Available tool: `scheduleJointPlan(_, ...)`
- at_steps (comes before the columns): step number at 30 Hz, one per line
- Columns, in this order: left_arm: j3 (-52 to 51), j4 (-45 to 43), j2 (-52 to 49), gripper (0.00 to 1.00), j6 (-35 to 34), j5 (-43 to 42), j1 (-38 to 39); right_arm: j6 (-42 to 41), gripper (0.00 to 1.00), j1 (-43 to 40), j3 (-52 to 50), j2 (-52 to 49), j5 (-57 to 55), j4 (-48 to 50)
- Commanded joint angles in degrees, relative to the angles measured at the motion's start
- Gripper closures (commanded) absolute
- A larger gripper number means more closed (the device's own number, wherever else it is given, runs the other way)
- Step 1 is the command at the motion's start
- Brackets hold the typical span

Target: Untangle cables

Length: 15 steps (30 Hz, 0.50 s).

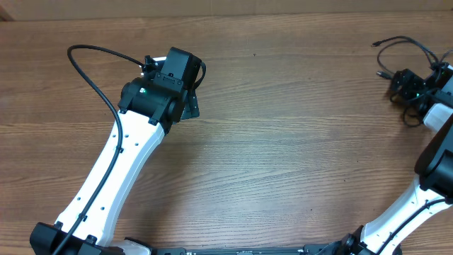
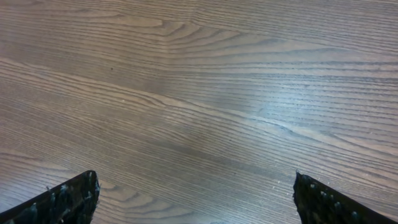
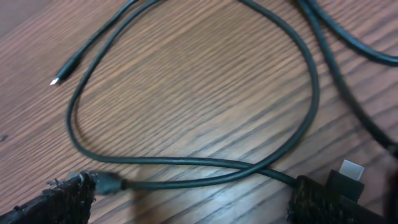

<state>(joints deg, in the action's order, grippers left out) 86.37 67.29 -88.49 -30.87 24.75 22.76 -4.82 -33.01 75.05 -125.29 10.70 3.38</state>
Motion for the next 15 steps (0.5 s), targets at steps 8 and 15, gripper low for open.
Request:
scheduleJointPlan(8,-0.2,-0.2,1.4,0.0,1.1,1.1,-0.3,2.3,0.0,-4.7,-1.2,-4.7,-31.2,0.2)
scheduleJointPlan(15,-0.2,-0.2,1.4,0.0,1.1,1.1,-0.3,1.8,0.0,-4.5,-1.0,-4.1,-34.9,0.0)
